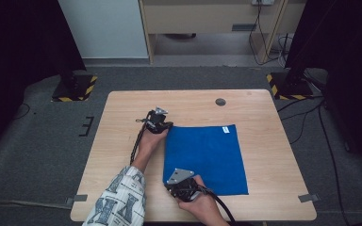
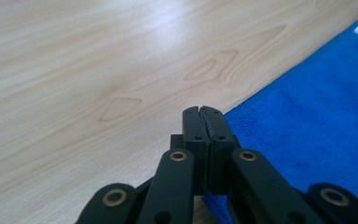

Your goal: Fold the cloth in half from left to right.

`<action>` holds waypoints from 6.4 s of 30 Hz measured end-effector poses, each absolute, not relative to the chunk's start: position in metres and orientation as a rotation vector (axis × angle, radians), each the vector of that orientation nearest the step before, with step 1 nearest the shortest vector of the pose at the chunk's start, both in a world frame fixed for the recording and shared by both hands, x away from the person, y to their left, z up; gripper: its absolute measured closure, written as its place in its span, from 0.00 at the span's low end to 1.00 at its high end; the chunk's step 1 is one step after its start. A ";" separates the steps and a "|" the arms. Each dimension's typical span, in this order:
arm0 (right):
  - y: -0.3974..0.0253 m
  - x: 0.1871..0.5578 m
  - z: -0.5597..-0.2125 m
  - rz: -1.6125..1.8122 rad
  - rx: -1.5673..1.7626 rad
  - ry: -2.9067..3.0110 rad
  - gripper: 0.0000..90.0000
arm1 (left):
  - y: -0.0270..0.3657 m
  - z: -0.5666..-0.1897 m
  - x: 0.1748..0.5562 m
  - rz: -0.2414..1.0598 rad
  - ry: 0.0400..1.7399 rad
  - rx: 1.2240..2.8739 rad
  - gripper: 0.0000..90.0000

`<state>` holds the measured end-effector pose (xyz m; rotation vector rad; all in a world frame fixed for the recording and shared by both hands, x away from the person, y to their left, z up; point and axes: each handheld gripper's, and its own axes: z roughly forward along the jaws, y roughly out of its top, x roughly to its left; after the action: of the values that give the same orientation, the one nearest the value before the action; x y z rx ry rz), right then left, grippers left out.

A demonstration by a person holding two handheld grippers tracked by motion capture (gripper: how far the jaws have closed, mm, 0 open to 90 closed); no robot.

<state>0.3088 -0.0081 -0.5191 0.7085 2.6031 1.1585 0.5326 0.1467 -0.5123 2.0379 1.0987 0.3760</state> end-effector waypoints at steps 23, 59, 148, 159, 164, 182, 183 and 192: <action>0.016 0.302 -0.496 1.247 0.786 2.484 0.97 | 0.175 -0.478 0.534 0.410 1.114 2.000 0.99; 0.001 0.312 -0.504 1.378 0.914 2.459 0.97 | 0.167 -0.481 0.544 0.370 1.226 2.033 0.99; -0.143 0.411 -0.517 1.113 1.229 2.315 0.13 | 0.106 -0.470 0.531 0.399 1.092 2.056 0.10; -0.128 0.465 -0.499 1.122 1.224 2.302 0.21 | 0.130 -0.485 0.528 0.452 1.142 2.060 0.11; -0.122 0.488 -0.496 1.165 1.213 2.294 0.29 | 0.140 -0.487 0.530 0.414 1.157 2.052 0.13; -0.119 0.528 -0.492 1.067 1.282 2.256 0.56 | 0.137 -0.507 0.533 0.377 1.174 2.103 0.25; -0.120 0.530 -0.494 1.058 1.286 2.252 0.56 | 0.138 -0.508 0.534 0.379 1.180 2.104 0.26; -0.117 0.551 -0.513 1.084 1.365 2.263 0.54 | 0.144 -0.523 0.543 0.405 1.216 2.080 0.31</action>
<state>0.5510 -0.1174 -0.5126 1.3650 2.2625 1.0842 0.5429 0.1443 -0.5231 2.0796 1.2161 0.4049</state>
